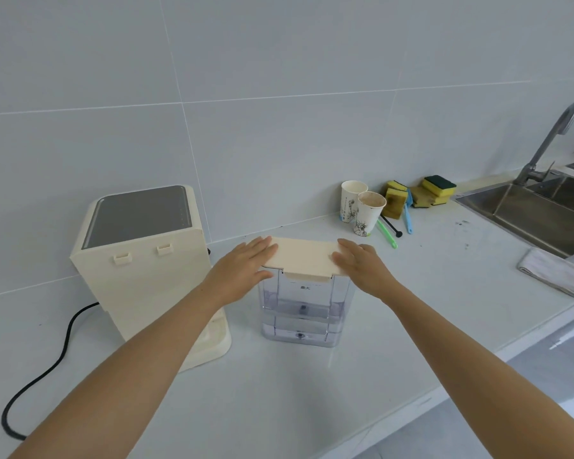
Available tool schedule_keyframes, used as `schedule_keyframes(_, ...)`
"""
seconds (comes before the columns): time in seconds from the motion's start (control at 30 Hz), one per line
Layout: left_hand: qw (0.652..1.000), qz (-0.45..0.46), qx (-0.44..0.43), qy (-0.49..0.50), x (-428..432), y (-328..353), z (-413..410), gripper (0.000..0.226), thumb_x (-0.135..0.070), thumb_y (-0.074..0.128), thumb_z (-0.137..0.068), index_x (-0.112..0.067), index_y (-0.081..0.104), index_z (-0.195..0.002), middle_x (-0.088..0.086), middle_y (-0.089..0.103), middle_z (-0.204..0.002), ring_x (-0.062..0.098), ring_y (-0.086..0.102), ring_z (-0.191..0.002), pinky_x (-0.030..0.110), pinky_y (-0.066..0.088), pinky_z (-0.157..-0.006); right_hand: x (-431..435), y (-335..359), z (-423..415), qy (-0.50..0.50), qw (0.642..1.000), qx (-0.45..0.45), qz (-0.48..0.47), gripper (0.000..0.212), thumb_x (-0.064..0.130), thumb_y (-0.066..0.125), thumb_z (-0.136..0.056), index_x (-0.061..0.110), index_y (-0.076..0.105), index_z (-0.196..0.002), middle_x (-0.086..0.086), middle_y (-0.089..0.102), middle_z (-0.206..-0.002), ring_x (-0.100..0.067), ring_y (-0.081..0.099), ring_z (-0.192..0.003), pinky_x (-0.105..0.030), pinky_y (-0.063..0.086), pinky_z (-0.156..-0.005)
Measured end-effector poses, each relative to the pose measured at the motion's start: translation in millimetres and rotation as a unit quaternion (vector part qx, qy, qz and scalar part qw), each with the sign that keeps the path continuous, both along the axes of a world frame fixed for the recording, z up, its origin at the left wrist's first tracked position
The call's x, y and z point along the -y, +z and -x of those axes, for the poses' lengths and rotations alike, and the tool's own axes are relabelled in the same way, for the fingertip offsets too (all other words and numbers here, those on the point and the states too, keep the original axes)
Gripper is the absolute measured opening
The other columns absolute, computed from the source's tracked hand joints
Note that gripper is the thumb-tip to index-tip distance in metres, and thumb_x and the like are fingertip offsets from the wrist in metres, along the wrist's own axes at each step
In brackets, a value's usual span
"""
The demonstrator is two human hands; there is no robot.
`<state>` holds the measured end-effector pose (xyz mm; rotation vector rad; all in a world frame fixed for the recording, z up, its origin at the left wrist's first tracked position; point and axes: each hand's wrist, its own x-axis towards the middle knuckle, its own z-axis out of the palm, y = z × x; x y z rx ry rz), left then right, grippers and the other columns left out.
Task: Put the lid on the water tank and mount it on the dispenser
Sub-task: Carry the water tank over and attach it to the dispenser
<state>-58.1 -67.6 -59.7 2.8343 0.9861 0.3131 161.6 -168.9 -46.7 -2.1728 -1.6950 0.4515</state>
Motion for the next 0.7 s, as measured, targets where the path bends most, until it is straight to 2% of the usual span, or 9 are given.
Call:
schedule_keyframes(0.07, 0.995, 0.078, 0.05, 0.041, 1.7, -2.2, 3.5, 0.066, -0.031, 0.05, -0.091, -0.021, 0.014, -0.145, 0.001, 0.006, -0.158, 0.017, 0.011, -0.144, 0.034, 0.015, -0.117, 4.6, -3.0, -1.8, -0.029, 0.992, -0.126, -0.003, 0.058, 0.039, 0.045, -0.089, 0.024, 0.025, -0.142, -0.011, 0.023, -0.15, -0.026, 0.02, -0.14, -0.036, 0.026, -0.107)
schedule_keyframes(0.13, 0.977, 0.166, 0.106, 0.082, 4.1, -4.3, 7.2, 0.083, -0.034, 0.06, -0.084, -0.025, 0.006, -0.146, -0.002, 0.001, -0.158, 0.017, 0.012, -0.144, 0.036, 0.019, -0.115, 10.7, -2.6, -1.5, -0.055, 0.965, -0.255, -0.032, 0.075, 0.04, 0.055, -0.084, 0.027, 0.013, -0.145, -0.006, 0.019, -0.154, -0.022, 0.017, -0.141, -0.039, 0.022, -0.112)
schedule_keyframes(0.17, 0.965, 0.21, 0.123, 0.099, 5.1, -6.7, 8.2, 0.092, -0.034, 0.064, -0.081, -0.025, 0.0, -0.146, -0.002, -0.001, -0.158, 0.016, 0.012, -0.144, 0.035, 0.019, -0.115, 14.8, -3.4, -1.2, -0.053, 0.956, -0.287, -0.032, 0.085, 0.037, 0.06, -0.082, 0.026, 0.004, -0.146, -0.003, 0.016, -0.155, -0.021, 0.017, -0.141, -0.038, 0.021, -0.112)
schedule_keyframes(0.27, 0.93, 0.318, 0.128, 0.137, 5.6, -17.0, 5.5, 0.109, -0.032, 0.071, -0.075, -0.021, -0.012, -0.145, 0.002, 0.001, -0.158, 0.019, 0.011, -0.144, 0.034, 0.017, -0.116, 23.2, -15.8, -1.2, -0.057, 0.935, -0.349, -0.023, 0.113, 0.018, 0.07, -0.075, 0.022, -0.02, -0.142, 0.003, 0.008, -0.156, -0.017, 0.016, -0.141, -0.03, 0.021, -0.11)
schedule_keyframes(0.4, 0.9, 0.391, 0.117, 0.154, 0.4, -27.8, -2.6, 0.114, -0.029, 0.076, -0.072, -0.02, -0.012, -0.145, 0.006, 0.01, -0.157, 0.024, 0.023, -0.141, 0.037, 0.025, -0.114, 24.1, -37.9, -4.6, -0.083, 0.921, -0.381, -0.006, 0.126, 0.01, 0.075, -0.07, 0.023, -0.032, -0.136, -0.003, 0.008, -0.157, -0.024, 0.018, -0.143, -0.038, 0.023, -0.113)
schedule_keyframes(0.5, 0.887, 0.416, 0.144, 0.137, 1.6, -28.9, -9.6, 0.102, -0.018, 0.076, -0.072, -0.021, 0.005, -0.145, 0.004, 0.022, -0.153, 0.026, 0.029, -0.137, 0.034, 0.029, -0.109, 23.6, -51.0, -5.1, -0.097, 0.913, -0.395, 0.014, 0.126, 0.011, 0.077, -0.068, 0.024, -0.026, -0.139, -0.007, 0.014, -0.156, -0.026, 0.023, -0.141, -0.042, 0.028, -0.111)
schedule_keyframes(0.63, 0.889, 0.407, 0.147, 0.151, -1.5, -33.7, -17.0, 0.097, -0.013, 0.076, -0.072, -0.019, 0.011, -0.144, 0.006, 0.032, -0.149, 0.026, 0.032, -0.136, 0.035, 0.031, -0.108, 18.5, -65.0, -3.8, -0.086, 0.923, -0.376, 0.003, 0.106, 0.009, 0.078, -0.064, 0.024, 0.009, -0.143, -0.002, 0.031, -0.149, -0.023, 0.031, -0.135, -0.036, 0.033, -0.106)
schedule_keyframes(0.7, 0.89, 0.402, 0.148, 0.155, -3.9, -36.5, -18.2, 0.097, -0.013, 0.077, -0.071, -0.017, 0.013, -0.144, 0.007, 0.032, -0.149, 0.024, 0.03, -0.137, 0.034, 0.03, -0.109, 14.3, -68.1, -4.6, -0.096, 0.925, -0.368, -0.005, 0.095, 0.009, 0.077, -0.066, 0.02, 0.019, -0.141, -0.001, 0.034, -0.145, -0.023, 0.032, -0.134, -0.032, 0.031, -0.103)
